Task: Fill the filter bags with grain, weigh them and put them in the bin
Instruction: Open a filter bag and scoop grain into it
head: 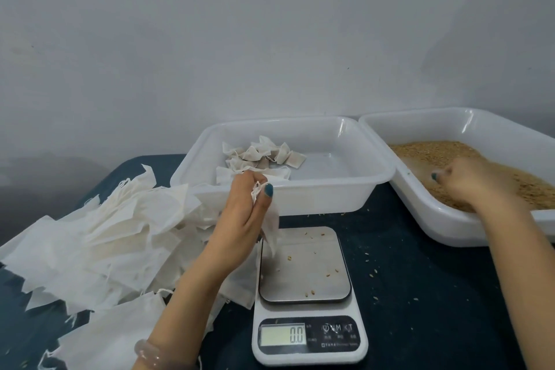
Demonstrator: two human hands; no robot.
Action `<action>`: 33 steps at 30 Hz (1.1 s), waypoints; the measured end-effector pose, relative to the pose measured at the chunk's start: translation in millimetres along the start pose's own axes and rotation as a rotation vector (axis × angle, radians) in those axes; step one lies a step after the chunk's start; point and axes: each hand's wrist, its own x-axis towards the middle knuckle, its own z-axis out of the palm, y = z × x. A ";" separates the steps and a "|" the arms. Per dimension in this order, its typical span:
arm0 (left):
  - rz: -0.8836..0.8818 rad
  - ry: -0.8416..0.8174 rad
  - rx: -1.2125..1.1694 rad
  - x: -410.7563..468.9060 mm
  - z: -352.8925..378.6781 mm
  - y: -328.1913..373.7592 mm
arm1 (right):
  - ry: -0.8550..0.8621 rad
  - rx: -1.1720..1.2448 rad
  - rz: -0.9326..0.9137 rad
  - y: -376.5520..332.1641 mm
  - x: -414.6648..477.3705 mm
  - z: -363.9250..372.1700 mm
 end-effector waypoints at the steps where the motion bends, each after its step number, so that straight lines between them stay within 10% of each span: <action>1: -0.017 -0.032 -0.072 0.4 3.2 2.0 | -0.057 -0.023 -0.007 -0.2 1.0 2.1; 6: -0.015 -0.135 -0.294 3.1 15.8 3.1 | -0.074 -0.093 -0.027 -7.5 -4.6 1.5; 11: -0.072 -0.195 -0.279 6.3 15.7 -7.7 | 0.425 0.177 -0.405 -40.0 -29.1 5.4; 17: -0.076 -0.106 -0.063 1.5 10.5 -22.0 | 0.285 0.558 -0.842 -99.9 -76.4 24.8; 33: -0.063 -0.076 0.248 -3.7 8.3 -30.9 | 0.300 0.707 -0.776 -94.6 -95.8 96.0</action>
